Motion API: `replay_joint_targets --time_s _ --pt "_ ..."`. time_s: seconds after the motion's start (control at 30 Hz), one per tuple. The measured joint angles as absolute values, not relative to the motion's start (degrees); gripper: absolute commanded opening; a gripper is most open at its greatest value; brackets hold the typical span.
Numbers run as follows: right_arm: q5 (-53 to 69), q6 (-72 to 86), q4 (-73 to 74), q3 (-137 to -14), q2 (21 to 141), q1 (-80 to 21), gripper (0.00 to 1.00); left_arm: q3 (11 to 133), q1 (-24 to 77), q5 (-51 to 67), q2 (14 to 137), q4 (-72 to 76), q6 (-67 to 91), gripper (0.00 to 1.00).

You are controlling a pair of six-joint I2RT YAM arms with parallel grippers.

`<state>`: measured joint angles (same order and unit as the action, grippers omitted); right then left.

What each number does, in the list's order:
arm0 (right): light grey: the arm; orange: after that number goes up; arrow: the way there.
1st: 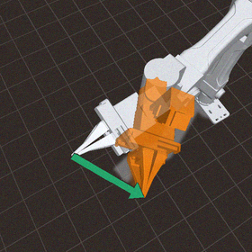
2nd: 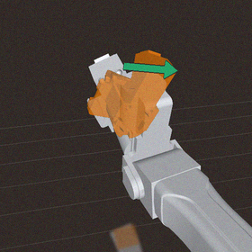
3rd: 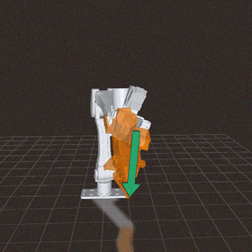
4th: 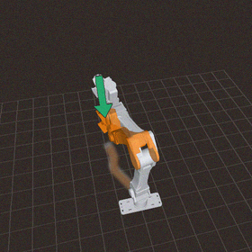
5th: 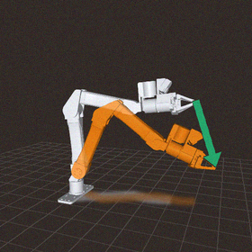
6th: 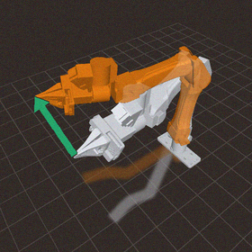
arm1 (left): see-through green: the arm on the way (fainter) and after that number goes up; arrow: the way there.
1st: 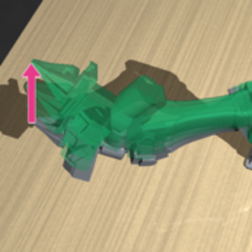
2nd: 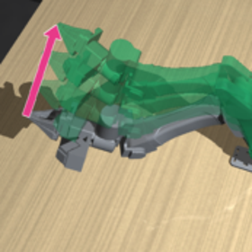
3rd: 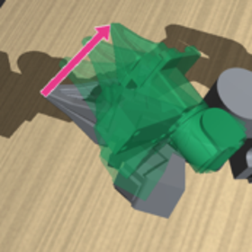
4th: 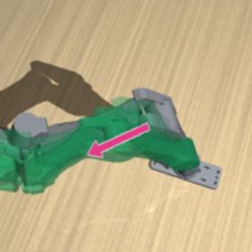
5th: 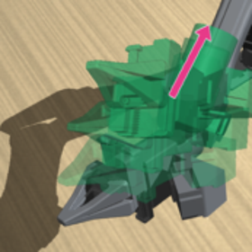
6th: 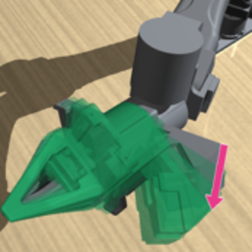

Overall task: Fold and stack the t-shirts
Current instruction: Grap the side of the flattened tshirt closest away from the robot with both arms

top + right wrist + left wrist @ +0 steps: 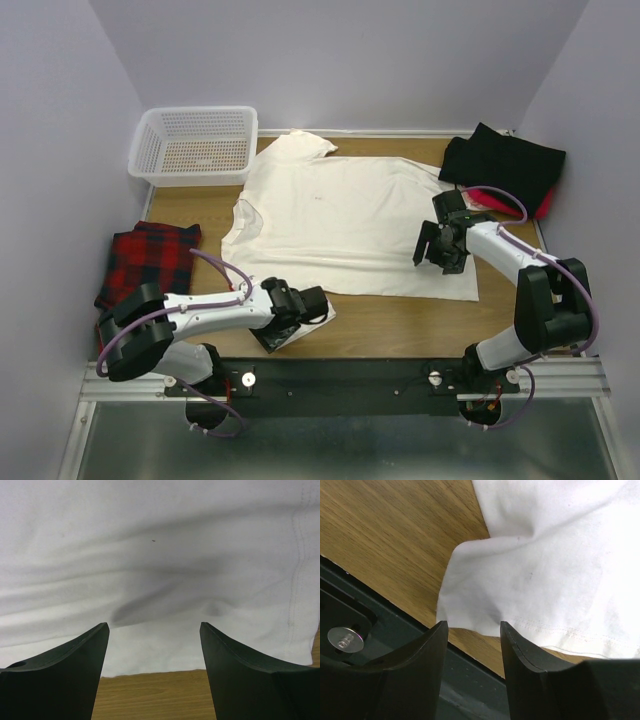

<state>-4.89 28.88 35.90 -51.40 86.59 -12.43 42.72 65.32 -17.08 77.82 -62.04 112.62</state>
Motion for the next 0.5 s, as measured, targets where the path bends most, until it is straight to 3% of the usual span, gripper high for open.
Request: replay_joint_targets --time_s 0.5 --pt "-4.1 28.9 35.9 -51.6 86.7 -12.4 0.82 40.9 65.2 -13.9 78.7 -59.4 112.7 0.56"
